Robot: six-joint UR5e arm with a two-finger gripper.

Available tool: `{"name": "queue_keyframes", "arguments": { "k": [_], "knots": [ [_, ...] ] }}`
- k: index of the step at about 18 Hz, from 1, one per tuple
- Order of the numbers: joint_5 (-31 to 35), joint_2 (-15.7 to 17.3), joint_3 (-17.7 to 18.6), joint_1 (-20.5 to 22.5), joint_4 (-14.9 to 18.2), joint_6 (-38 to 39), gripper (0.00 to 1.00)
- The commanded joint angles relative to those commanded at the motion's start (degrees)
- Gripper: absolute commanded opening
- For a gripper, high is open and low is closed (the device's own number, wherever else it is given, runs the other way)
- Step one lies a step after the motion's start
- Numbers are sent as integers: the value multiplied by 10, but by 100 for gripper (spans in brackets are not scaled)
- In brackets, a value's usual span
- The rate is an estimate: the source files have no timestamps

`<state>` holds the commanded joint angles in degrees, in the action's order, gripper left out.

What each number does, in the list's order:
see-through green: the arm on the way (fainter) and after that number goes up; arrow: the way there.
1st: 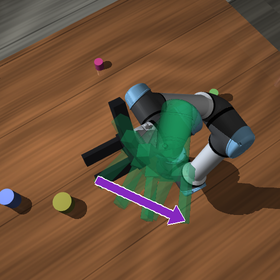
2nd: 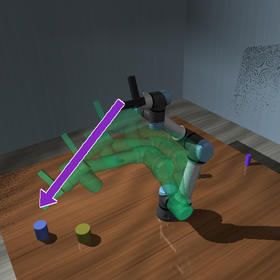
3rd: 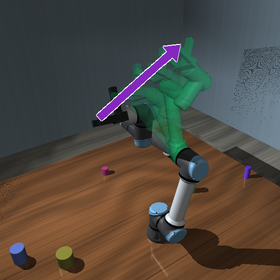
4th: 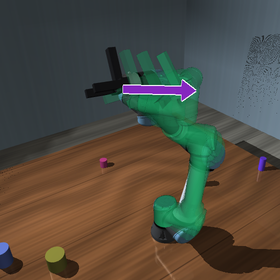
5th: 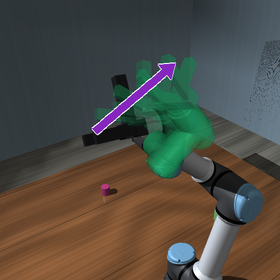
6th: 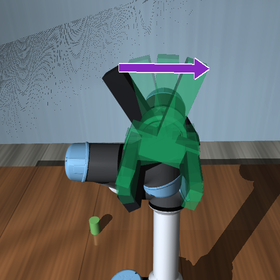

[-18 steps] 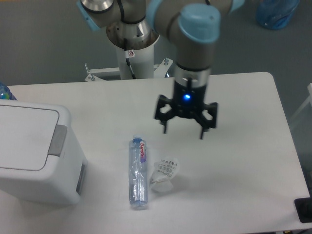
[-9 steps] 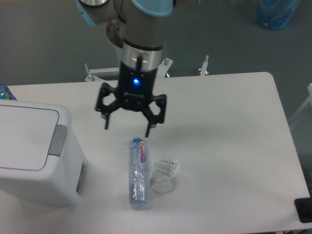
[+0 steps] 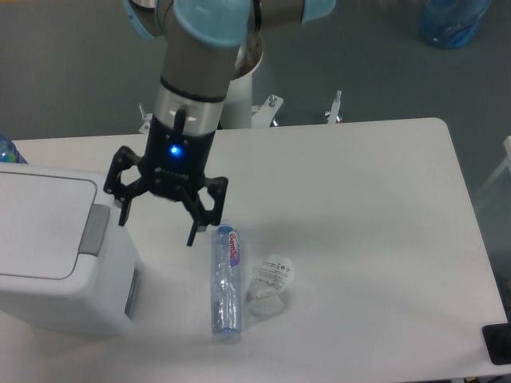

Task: Open the trash can
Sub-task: 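Move the open gripper across the table to the trash can lid's grey handle, then push the grey handle down with the gripper to flip the lid open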

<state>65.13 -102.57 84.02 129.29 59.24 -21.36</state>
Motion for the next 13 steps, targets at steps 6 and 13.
{"name": "queue_keyframes", "arguments": {
  "k": [6,13],
  "knots": [
    [3,-10,2,-19,1,7,100],
    [4,-15,5,-24,2,7,100]
  ]
}}
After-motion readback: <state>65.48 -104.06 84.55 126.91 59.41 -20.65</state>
